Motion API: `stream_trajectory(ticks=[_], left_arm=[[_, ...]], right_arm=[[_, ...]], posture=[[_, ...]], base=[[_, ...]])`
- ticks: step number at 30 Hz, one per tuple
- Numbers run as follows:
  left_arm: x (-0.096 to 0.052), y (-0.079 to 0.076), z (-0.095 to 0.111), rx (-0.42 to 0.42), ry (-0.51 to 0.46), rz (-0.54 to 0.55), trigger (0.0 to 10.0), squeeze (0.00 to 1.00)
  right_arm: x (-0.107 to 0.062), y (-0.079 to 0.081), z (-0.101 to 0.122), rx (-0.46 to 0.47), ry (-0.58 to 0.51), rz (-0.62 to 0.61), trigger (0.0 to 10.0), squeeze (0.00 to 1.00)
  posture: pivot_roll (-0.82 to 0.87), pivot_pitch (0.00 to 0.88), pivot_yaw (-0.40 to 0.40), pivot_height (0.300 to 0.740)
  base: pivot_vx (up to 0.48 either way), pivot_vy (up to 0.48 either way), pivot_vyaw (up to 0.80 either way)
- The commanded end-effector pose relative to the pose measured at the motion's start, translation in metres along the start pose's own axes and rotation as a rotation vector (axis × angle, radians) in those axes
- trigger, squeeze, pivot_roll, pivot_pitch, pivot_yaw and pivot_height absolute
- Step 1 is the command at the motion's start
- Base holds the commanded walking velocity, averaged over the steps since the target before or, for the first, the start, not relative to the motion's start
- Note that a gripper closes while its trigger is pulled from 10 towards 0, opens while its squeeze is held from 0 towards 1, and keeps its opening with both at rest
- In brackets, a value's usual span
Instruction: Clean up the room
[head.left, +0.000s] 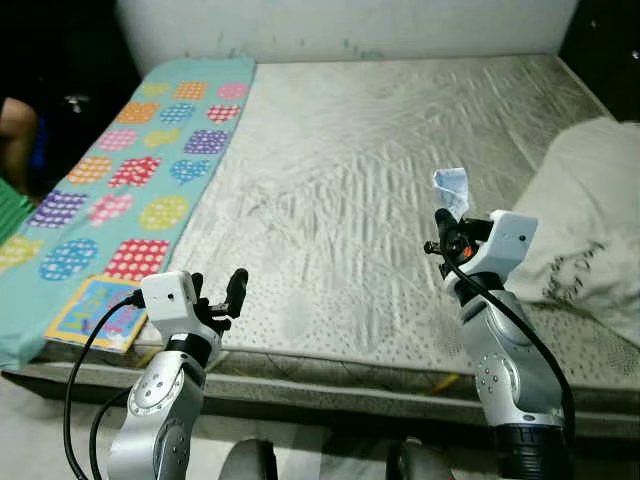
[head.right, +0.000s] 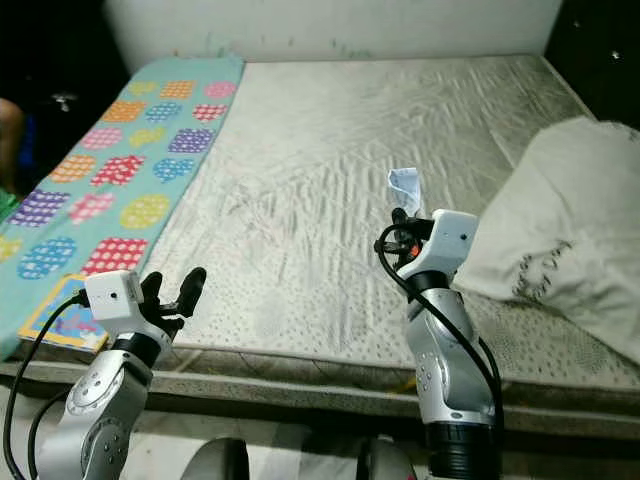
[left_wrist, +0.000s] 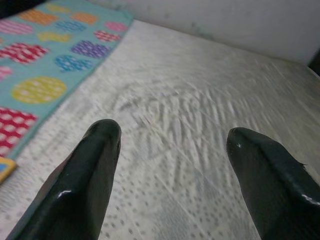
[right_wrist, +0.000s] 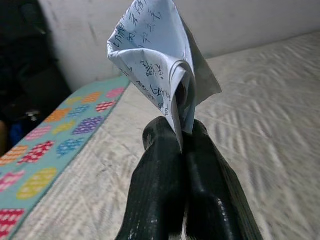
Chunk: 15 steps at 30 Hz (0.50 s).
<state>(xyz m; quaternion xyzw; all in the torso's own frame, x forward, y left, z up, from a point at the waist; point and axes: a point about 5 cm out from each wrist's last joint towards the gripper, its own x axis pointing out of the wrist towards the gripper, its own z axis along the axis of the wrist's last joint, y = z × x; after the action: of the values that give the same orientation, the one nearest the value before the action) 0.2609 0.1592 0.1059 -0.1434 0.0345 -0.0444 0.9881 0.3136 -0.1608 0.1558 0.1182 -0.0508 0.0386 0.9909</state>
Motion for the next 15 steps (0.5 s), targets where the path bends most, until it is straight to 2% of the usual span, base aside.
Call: stream_trajectory(ticks=[1,15], left_arm=[[0.000,0.005,0.000,0.016,0.006,0.008,10.0,0.00],[0.004,0.004,-0.003,0.021,0.015,-0.009,10.0,0.00]], right_arm=[[-0.001,0.002,0.006,-0.001,-0.021,0.003,10.0,0.00],[-0.005,-0.008,0.002,-0.044,-0.003,-0.020,10.0,0.00]], posture=[[-0.03,0.000,0.086,0.740],[-0.04,0.000,0.097,0.740]], base=[[0.000,0.000,0.00],[0.000,0.000,-0.03]])
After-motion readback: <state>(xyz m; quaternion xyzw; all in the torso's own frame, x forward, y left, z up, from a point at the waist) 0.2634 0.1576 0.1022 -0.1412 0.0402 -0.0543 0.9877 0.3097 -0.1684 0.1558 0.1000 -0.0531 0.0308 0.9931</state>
